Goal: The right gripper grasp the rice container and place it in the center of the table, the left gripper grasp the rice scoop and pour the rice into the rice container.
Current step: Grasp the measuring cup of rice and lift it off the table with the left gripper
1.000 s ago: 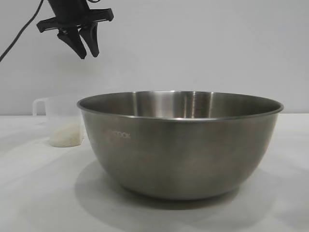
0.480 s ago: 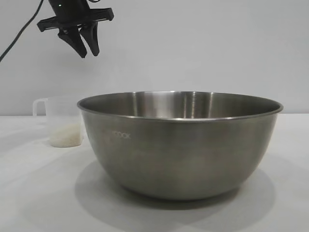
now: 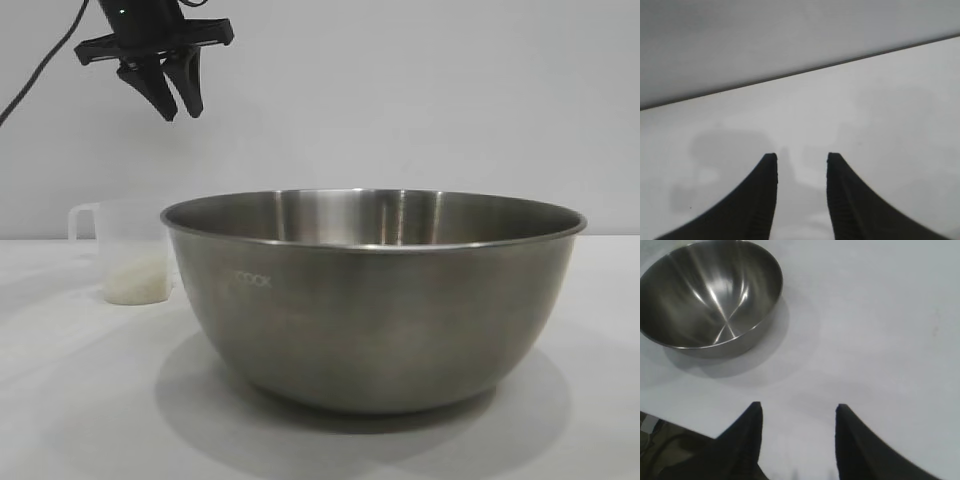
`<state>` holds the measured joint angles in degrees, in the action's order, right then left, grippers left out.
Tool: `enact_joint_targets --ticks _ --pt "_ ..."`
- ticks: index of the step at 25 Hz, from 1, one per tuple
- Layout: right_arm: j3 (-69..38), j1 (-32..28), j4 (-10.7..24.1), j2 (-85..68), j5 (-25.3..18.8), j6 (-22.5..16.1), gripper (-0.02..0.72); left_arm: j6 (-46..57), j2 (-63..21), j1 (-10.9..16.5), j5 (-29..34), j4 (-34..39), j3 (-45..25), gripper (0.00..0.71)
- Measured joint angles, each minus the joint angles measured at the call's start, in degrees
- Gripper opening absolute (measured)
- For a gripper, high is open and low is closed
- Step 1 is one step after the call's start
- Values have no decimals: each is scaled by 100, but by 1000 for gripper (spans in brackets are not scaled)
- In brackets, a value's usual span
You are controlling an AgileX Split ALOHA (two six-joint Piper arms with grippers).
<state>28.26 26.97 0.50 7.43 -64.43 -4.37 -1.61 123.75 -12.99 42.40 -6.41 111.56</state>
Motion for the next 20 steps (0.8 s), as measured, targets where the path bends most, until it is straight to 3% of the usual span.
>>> enact_joint_targets --ticks 6,11,15,20 --pt "-21 0 0 -561 -50 24 287 -55 -38 0 -33 0 -10 204" --pt "-21 0 0 -666 -60 24 287 -487 -617 -40 -694 0 -664 204" --pt "-21 0 0 -675 -70 24 287 -902 -1592 -180 -1809 -59 -1937 204" --pt "-21 0 0 -675 -70 34 287 -979 -2933 -201 -3942 -189 -4236 204"
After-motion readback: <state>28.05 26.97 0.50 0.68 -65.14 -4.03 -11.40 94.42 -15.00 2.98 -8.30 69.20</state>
